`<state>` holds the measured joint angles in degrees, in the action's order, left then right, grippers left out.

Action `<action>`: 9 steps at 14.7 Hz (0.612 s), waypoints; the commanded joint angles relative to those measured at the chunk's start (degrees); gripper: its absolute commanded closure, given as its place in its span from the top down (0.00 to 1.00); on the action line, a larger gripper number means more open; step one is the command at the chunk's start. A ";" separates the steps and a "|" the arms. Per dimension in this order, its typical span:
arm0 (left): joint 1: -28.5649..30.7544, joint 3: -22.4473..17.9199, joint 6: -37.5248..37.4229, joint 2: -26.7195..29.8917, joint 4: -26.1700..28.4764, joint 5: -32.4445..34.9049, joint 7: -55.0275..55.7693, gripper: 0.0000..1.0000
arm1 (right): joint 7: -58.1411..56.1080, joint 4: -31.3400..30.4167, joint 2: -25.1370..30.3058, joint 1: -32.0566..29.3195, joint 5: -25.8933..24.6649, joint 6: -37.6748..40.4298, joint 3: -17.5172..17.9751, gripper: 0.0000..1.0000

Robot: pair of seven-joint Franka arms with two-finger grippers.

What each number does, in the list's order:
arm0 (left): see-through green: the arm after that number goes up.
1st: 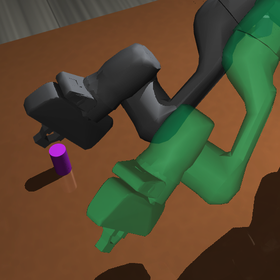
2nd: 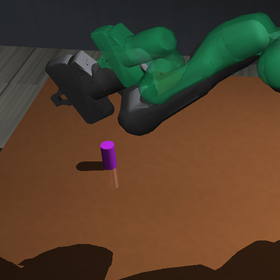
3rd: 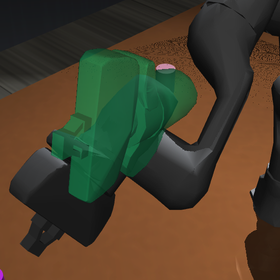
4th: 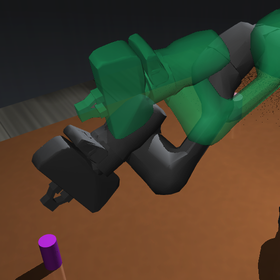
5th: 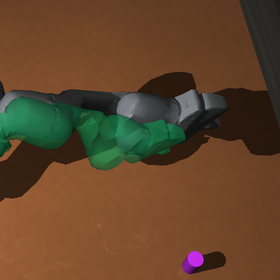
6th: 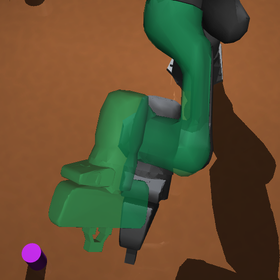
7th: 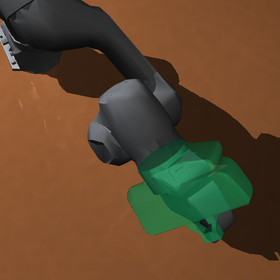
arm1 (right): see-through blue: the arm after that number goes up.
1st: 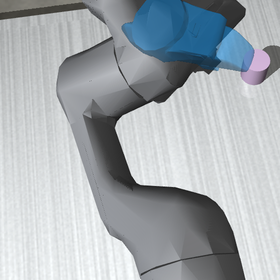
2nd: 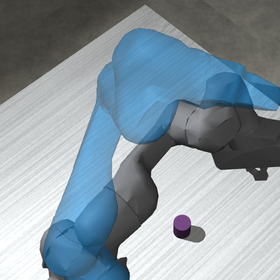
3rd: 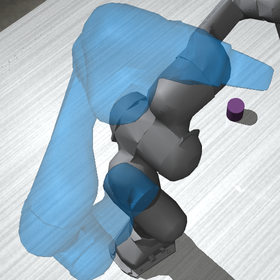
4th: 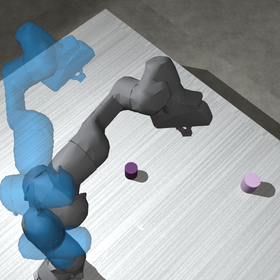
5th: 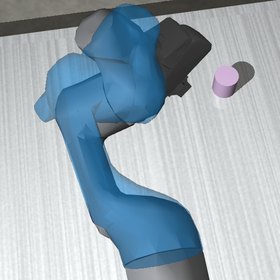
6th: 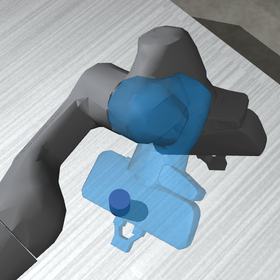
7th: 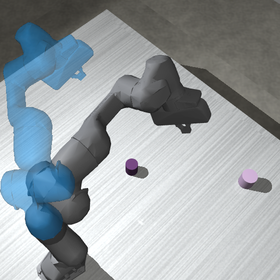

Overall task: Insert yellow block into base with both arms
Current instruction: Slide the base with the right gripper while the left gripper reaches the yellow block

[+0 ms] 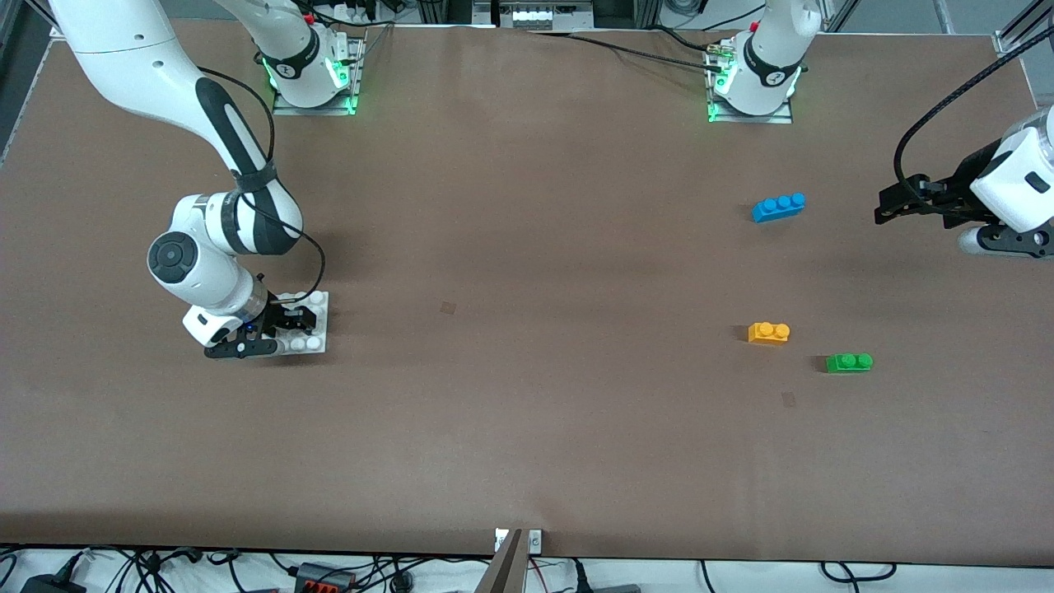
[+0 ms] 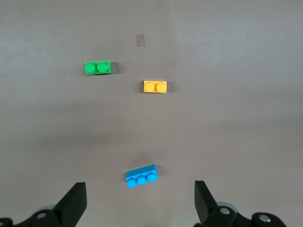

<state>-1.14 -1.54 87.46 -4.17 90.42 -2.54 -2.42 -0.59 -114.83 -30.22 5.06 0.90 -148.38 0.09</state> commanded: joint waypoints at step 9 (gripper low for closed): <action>0.79 0.13 -4.14 -3.91 -1.39 -3.17 -0.48 1.00 | 0.33 -0.13 -1.95 0.04 0.33 -0.16 -0.09 0.57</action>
<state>-0.89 -1.69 84.03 -5.51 90.43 -4.83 -2.42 -0.58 -114.78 -29.86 4.96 0.94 -148.00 -0.19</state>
